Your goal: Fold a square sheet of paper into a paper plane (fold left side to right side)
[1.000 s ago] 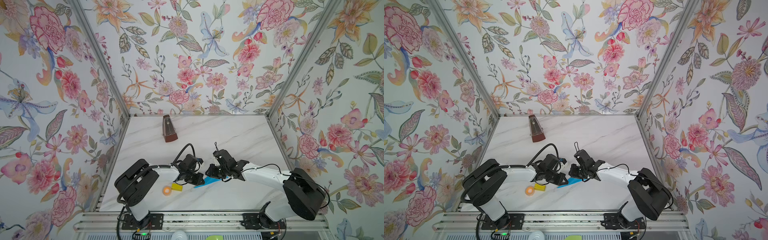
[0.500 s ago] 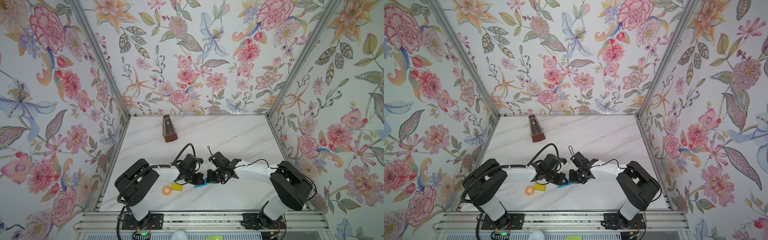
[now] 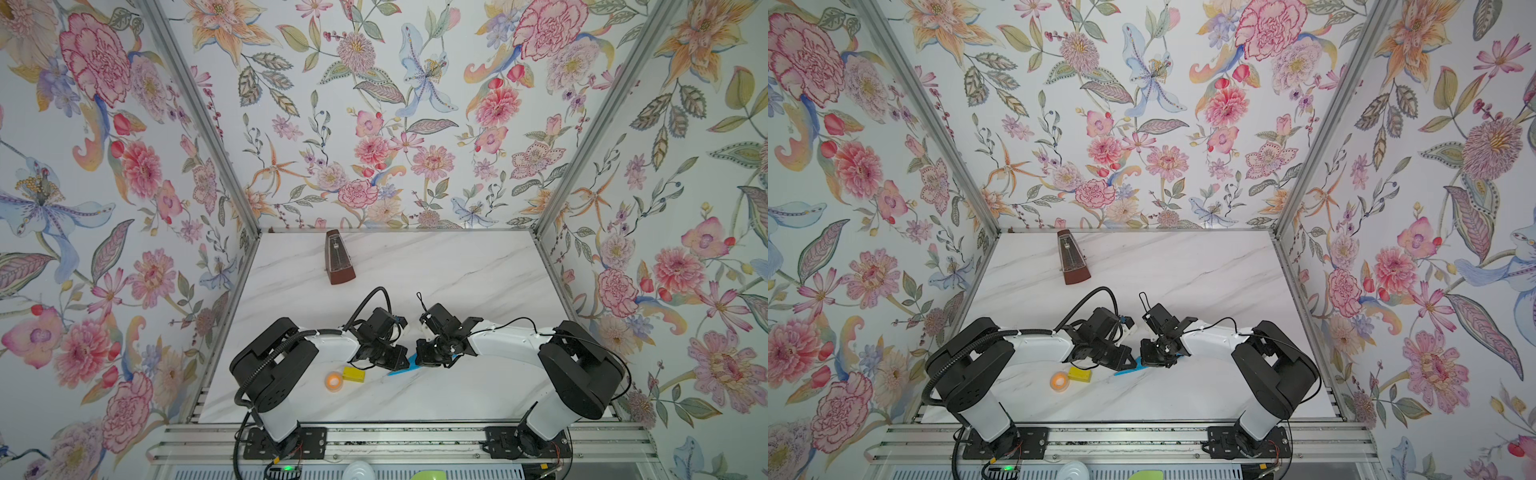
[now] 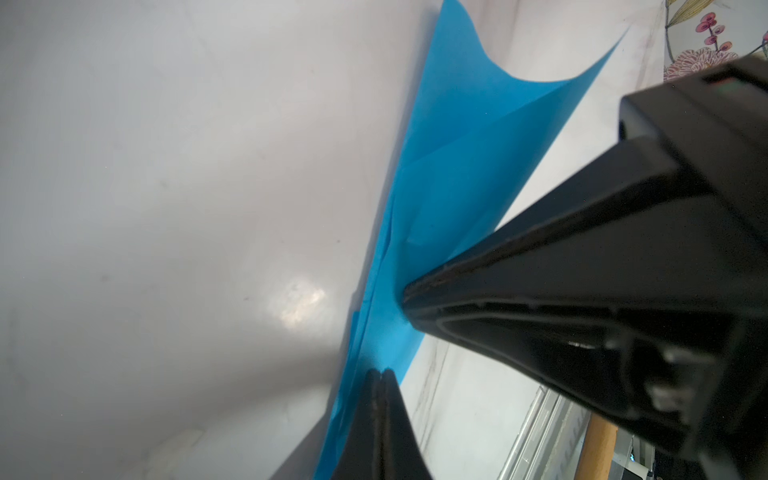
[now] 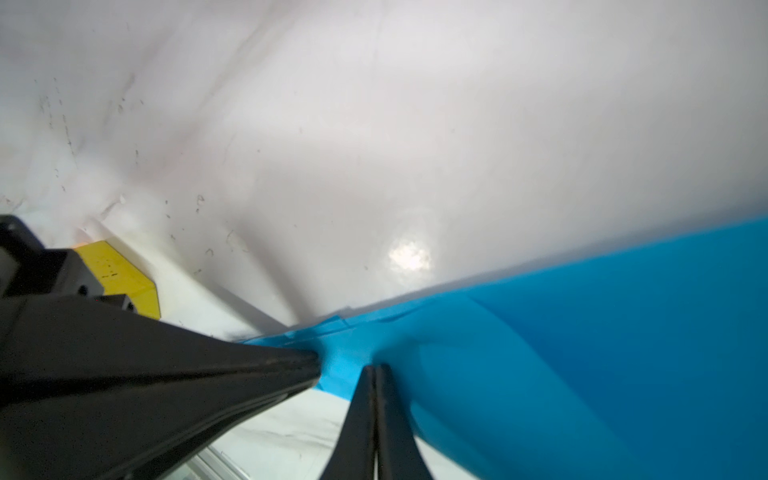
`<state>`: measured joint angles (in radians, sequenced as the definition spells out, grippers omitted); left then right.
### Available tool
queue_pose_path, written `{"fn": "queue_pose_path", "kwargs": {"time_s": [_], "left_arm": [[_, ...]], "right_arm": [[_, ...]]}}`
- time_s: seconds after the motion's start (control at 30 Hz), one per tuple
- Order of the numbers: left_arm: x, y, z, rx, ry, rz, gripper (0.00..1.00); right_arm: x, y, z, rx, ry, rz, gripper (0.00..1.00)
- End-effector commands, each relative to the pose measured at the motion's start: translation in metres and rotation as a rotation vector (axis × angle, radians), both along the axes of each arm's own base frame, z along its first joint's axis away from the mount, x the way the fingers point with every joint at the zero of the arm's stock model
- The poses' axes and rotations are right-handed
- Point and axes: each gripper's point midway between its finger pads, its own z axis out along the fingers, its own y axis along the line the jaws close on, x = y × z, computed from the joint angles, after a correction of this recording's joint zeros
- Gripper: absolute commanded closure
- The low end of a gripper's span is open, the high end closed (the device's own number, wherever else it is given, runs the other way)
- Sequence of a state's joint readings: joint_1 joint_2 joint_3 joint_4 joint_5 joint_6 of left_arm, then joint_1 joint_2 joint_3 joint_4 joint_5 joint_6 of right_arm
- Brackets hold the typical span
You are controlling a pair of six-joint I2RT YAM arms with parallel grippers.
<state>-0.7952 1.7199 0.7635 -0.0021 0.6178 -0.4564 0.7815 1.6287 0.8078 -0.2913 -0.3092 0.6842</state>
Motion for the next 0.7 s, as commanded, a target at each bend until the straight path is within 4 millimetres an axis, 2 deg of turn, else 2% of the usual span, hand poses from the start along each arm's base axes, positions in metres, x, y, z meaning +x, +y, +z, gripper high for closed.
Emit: {"fn": "queue_pose_path", "kwargs": {"time_s": [0.0, 0.2, 0.4, 0.47, 0.57, 0.67], "left_arm": [[-0.007, 0.035, -0.035, 0.202, 0.04, 0.026, 0.98], [0.009, 0.03, -0.024, 0.199, -0.003, 0.037, 0.97], [0.024, 0.024, -0.012, 0.198, -0.043, 0.049, 0.97], [0.029, 0.021, -0.002, 0.19, -0.059, 0.057, 0.95], [0.034, 0.012, 0.024, 0.142, -0.093, 0.077, 0.93], [0.03, 0.003, 0.041, 0.113, -0.117, 0.092, 0.92]], "right_arm": [[-0.016, -0.036, -0.025, -0.141, 0.056, -0.018, 0.93], [-0.025, -0.029, -0.028, -0.078, 0.094, -0.052, 0.94], [-0.029, -0.027, -0.035, -0.037, 0.117, -0.172, 0.95], [-0.029, -0.03, -0.038, -0.039, 0.119, -0.213, 0.95], [-0.028, -0.033, -0.039, -0.037, 0.113, -0.258, 0.95], [-0.027, -0.034, -0.041, -0.031, 0.108, -0.28, 0.95]]}}
